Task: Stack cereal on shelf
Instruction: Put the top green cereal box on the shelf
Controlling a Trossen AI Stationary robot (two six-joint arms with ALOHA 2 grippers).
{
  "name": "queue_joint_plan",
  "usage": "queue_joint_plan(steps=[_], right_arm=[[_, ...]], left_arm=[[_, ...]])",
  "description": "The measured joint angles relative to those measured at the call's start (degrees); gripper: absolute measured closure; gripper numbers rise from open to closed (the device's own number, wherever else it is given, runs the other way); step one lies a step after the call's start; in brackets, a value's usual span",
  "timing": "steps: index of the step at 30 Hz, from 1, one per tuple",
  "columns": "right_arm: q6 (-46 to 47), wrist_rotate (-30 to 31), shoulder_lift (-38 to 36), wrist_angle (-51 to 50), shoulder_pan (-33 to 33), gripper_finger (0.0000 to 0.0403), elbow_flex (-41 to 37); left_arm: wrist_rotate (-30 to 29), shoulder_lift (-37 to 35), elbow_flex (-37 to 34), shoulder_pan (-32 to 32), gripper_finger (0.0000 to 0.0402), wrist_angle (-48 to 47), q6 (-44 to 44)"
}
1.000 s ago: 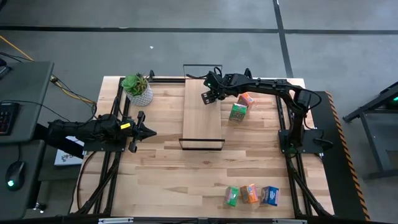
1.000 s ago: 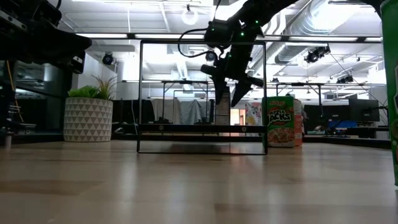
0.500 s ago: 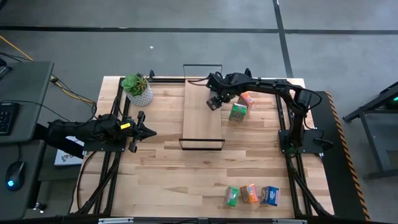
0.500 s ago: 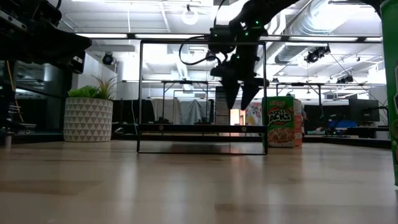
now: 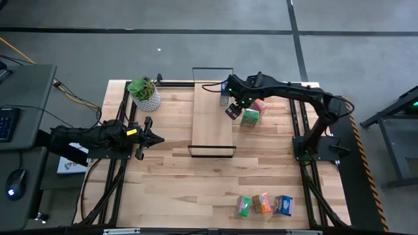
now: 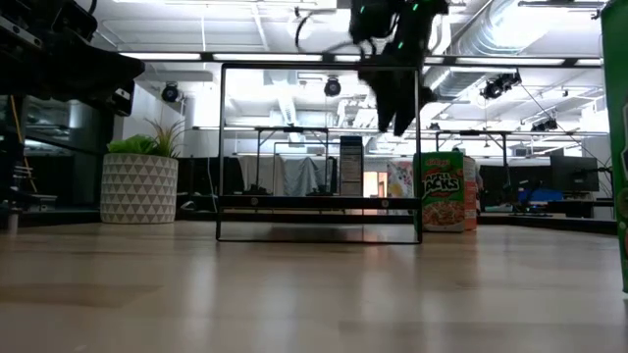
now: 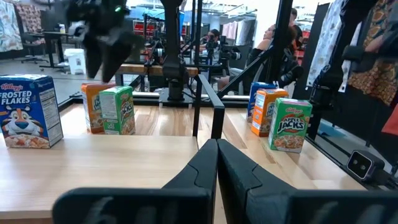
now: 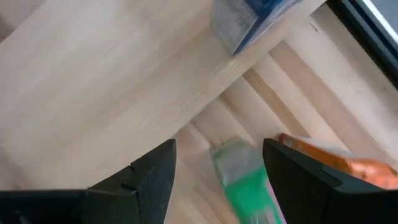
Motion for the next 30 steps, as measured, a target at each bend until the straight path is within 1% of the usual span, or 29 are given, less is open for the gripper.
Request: queue_joint_plan(steps=[7, 10, 12, 14, 17, 19, 21, 23, 27, 30], right_arm=[[-0.3, 4.6, -6.7, -5.2, 6.8, 0.0169, 0.0], [0.5, 8.0, -8.8, -7.9, 10.5, 0.0169, -0.2], [1.5, 10.9, -11.1, -7.6, 12.9, 0.0169, -2.5], [2.7, 12.1, -13.9, -7.1, 14.8, 0.0169, -6.6], [4.9, 11.5, -19.2, -4.1, 16.1, 0.0169, -14.1], [5.0, 11.1, -23.0, 1.3, 16.3, 0.0169, -18.4], [2.3, 11.1, -26.3, 7.4, 16.3, 0.0169, -21.9], [-2.2, 13.2, -28.7, 11.4, 16.3, 0.0169, -24.5], [-12.1, 21.5, -31.0, 15.7, 16.3, 0.0169, -26.9], [-11.9, 22.8, -31.3, 17.5, 16.3, 0.0169, -26.9]], left_arm=[[0.0, 0.0, 0.0, 0.0, 0.0398, 0.0, 0.0], [0.0, 0.0, 0.0, 0.0, 0.0398, 0.0, 0.0], [0.0, 0.0, 0.0, 0.0, 0.0398, 0.0, 0.0], [0.0, 0.0, 0.0, 0.0, 0.0398, 0.0, 0.0], [0.0, 0.0, 0.0, 0.0, 0.0398, 0.0, 0.0], [0.0, 0.0, 0.0, 0.0, 0.0398, 0.0, 0.0], [0.0, 0.0, 0.0, 0.0, 0.0398, 0.0, 0.0], [0.0, 0.0, 0.0, 0.0, 0.0398, 0.0, 0.0], [0.0, 0.0, 0.0, 0.0, 0.0398, 0.0, 0.0], [0.0, 0.0, 0.0, 0.0, 0.0398, 0.0, 0.0]])
